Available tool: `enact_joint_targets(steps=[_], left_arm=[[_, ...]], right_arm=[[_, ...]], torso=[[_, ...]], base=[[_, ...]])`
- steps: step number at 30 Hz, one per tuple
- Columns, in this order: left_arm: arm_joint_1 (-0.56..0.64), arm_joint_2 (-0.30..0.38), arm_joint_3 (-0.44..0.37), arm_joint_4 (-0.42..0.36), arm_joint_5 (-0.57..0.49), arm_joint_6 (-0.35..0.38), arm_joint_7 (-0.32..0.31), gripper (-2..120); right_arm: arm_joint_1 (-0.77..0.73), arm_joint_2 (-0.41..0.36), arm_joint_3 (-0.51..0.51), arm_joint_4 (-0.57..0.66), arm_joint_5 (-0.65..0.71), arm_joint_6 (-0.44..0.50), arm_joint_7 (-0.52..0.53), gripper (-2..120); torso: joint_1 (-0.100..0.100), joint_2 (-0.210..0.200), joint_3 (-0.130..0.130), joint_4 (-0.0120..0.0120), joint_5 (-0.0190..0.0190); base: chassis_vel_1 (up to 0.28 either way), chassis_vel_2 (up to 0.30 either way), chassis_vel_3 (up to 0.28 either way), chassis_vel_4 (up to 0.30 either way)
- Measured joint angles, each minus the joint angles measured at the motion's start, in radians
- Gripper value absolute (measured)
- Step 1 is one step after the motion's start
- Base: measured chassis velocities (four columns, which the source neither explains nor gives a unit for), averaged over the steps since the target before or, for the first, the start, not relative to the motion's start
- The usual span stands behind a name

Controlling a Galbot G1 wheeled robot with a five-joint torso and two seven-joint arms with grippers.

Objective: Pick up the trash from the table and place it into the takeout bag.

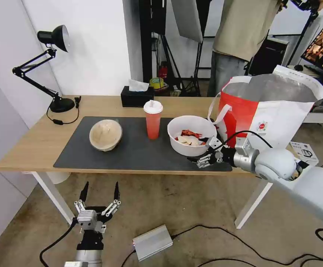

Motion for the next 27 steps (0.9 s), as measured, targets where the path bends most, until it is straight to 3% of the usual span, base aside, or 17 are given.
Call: enact_joint_targets(steps=[24,27], left_arm=[[-0.010,0.002,-0.006,0.029,-0.005,-0.005,0.000,100],[-0.013,0.003,-0.006,0.033,-0.005,-0.005,0.000,100]], right_arm=[[0.074,0.089,-0.071,-0.125,-0.032,0.007,0.003,100],[0.075,0.095,-0.074,-0.132,-0.038,0.007,0.013,96]], torso=[[0.000,0.000,0.000,0.0000,0.0000],[0.000,0.000,0.000,0.0001,0.0000]], base=[[0.000,0.000,0.000,0.000],[0.000,0.000,0.000,0.000]])
